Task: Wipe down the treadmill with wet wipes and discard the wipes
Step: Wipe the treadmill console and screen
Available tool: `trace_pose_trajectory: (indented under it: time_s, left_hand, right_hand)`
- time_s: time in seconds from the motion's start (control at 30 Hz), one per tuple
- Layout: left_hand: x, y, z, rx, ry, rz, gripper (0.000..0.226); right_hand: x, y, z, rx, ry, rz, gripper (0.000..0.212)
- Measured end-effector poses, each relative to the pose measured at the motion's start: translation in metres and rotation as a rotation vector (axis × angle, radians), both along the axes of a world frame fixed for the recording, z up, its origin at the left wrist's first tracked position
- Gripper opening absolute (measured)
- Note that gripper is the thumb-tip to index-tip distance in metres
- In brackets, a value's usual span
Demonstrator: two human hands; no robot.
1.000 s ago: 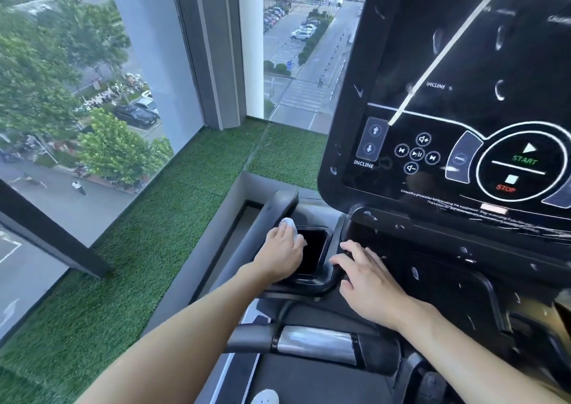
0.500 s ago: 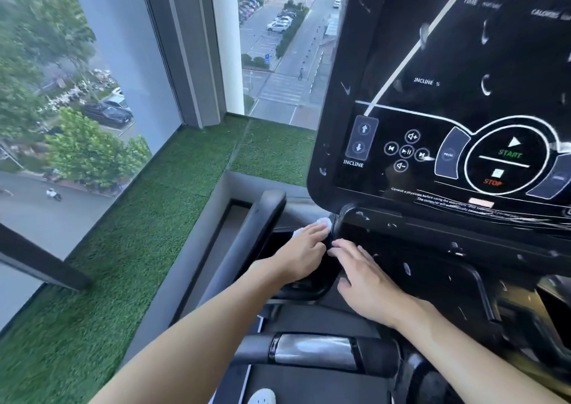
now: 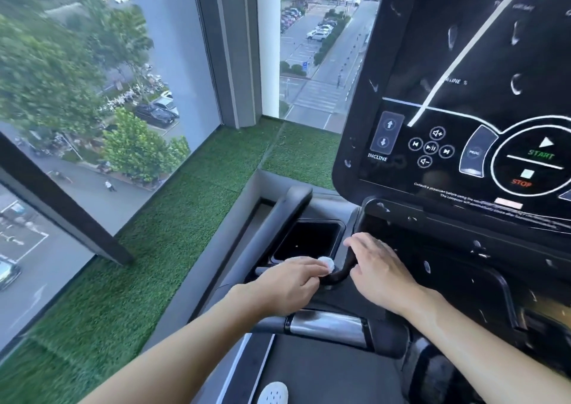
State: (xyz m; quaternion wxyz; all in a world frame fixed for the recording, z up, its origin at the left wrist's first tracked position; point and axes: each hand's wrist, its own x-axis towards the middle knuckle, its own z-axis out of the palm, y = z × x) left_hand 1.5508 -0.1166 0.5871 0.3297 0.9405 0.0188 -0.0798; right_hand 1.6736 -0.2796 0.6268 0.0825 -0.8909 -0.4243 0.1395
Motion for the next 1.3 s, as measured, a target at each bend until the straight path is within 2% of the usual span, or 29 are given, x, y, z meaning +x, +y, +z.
trace_pose_trajectory:
  time_s: [0.1, 0.23, 0.33, 0.43, 0.5, 0.57, 0.63, 0.67, 0.7, 0.77, 0.8, 0.9, 0.97, 1.1, 1.3]
  left_hand:
    - [-0.016, 0.010, -0.003, 0.062, 0.017, 0.059, 0.043]
    - [-0.036, 0.036, -0.016, 0.270, 0.120, 0.167, 0.039]
    - [-0.039, 0.039, -0.022, 0.364, 0.184, 0.151, 0.042]
    - [-0.028, 0.023, -0.021, 0.450, 0.219, 0.145, 0.030]
    - [-0.020, 0.016, -0.027, 0.474, 0.197, 0.193, 0.039]
    - [-0.014, 0.013, -0.033, 0.454, 0.178, 0.251, 0.070]
    - [-0.009, 0.015, -0.040, 0.412, 0.173, 0.302, 0.085]
    - [-0.008, 0.015, -0.040, 0.385, 0.174, 0.292, 0.081]
    - [-0.006, 0.015, -0.040, 0.377, 0.139, 0.275, 0.066]
    - [0.003, 0.016, -0.038, 0.262, 0.193, 0.299, 0.019]
    - [0.009, 0.020, -0.041, 0.219, 0.157, 0.295, 0.011]
    - [0.033, 0.025, -0.048, 0.206, 0.086, 0.314, 0.014]
    - [0.051, 0.028, -0.048, 0.109, 0.052, 0.360, 0.015]
    - [0.083, 0.037, -0.045, 0.033, -0.019, 0.373, 0.020]
    - [0.118, 0.049, -0.045, 0.150, 0.075, 0.219, 0.034]
  right_hand:
    - [0.000, 0.000, -0.004, -0.035, -0.021, 0.035, 0.050]
    - [0.000, -0.001, -0.005, -0.075, -0.027, 0.048, 0.052]
    - [-0.001, 0.000, -0.006, -0.087, -0.028, 0.058, 0.052]
    - [-0.001, 0.000, -0.006, -0.088, -0.029, 0.060, 0.053]
    - [-0.001, 0.000, -0.006, -0.081, -0.026, 0.059, 0.053]
    - [-0.001, 0.000, -0.006, -0.072, -0.024, 0.058, 0.052]
    - [-0.001, 0.000, -0.006, -0.069, -0.023, 0.057, 0.052]
    - [-0.001, 0.000, -0.006, -0.071, -0.022, 0.057, 0.052]
    - [-0.001, 0.000, -0.006, -0.070, -0.021, 0.057, 0.052]
    - [-0.002, 0.000, -0.007, -0.068, -0.019, 0.056, 0.053]
    - [-0.002, 0.000, -0.007, -0.064, -0.016, 0.053, 0.054]
    - [0.000, -0.001, -0.008, -0.051, -0.007, 0.046, 0.056]
    - [0.001, -0.002, -0.009, -0.034, 0.005, 0.038, 0.056]
    - [0.002, -0.004, -0.010, 0.026, 0.012, 0.011, 0.054]
    - [0.000, -0.005, -0.008, 0.050, 0.042, -0.031, 0.052]
